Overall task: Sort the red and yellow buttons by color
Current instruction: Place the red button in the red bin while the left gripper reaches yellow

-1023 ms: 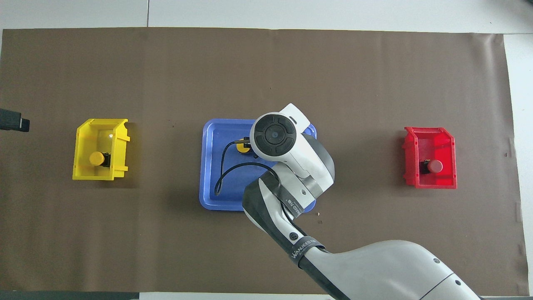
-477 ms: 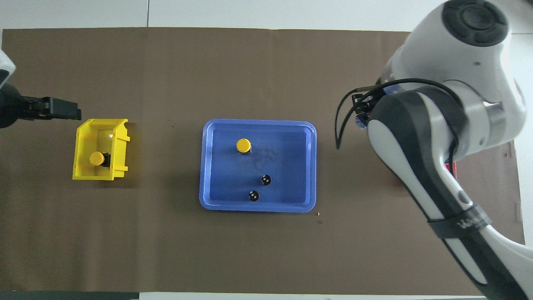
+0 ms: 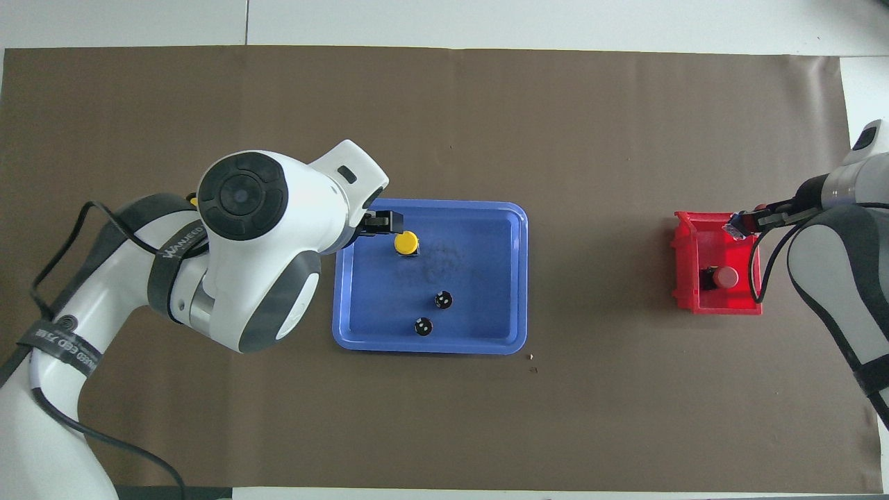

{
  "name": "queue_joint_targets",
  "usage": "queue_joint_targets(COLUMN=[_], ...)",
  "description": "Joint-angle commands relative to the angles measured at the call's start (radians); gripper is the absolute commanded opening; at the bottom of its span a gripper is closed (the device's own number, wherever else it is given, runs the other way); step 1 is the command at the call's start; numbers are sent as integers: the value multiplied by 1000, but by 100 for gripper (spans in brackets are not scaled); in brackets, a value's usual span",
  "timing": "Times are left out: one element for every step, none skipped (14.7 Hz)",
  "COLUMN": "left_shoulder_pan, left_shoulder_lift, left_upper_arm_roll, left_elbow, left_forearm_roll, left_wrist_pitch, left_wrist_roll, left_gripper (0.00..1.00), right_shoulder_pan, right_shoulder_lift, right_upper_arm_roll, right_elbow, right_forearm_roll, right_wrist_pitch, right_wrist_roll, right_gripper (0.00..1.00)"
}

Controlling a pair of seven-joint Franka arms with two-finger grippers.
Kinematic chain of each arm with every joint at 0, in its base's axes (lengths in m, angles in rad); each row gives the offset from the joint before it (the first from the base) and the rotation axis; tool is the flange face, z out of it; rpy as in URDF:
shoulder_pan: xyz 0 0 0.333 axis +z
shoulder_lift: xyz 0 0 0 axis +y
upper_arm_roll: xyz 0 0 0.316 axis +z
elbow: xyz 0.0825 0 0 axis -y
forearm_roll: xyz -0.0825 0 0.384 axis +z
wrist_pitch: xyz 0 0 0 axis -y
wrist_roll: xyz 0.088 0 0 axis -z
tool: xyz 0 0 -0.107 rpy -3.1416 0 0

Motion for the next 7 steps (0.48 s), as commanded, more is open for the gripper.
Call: queue_joint_targets(left_shoulder_pan=[-70,-90,-105,-107,-111,-111,-111], left_shoulder_lift=[63,83,118,143,158,159,159], left_upper_arm_roll=[22,22,22,22,22,22,22], left_elbow=[15,22,45,65,69,69,67], left_forearm_roll=[-1,2,4,4,4,4,4], left_wrist_pitch=[56,64,64,64,64,63,58], left_wrist_roll=[-60,-83,-101,-108,-115,-128,-128], left_gripper=[100,100,100,100,98,93,90], right_shoulder_pan=[-13,-12,-13,-13,-10,-7,-6], right_shoulder_lift=[-62,-62,-52,-51,-49,-48,-45], right_upper_arm_roll=[17,17,17,17,17,17,19], right_elbow=[-83,-95,-112,-134,-149,-154,-154], right_forearm_roll=[12,12,12,12,12,12,12], right_wrist_pitch=[46,58,81,114,136,148,159], right_wrist_roll=[-30,-30,-36,-39,-35,-29,-27], right_gripper=[12,12,12,12,12,12,12])
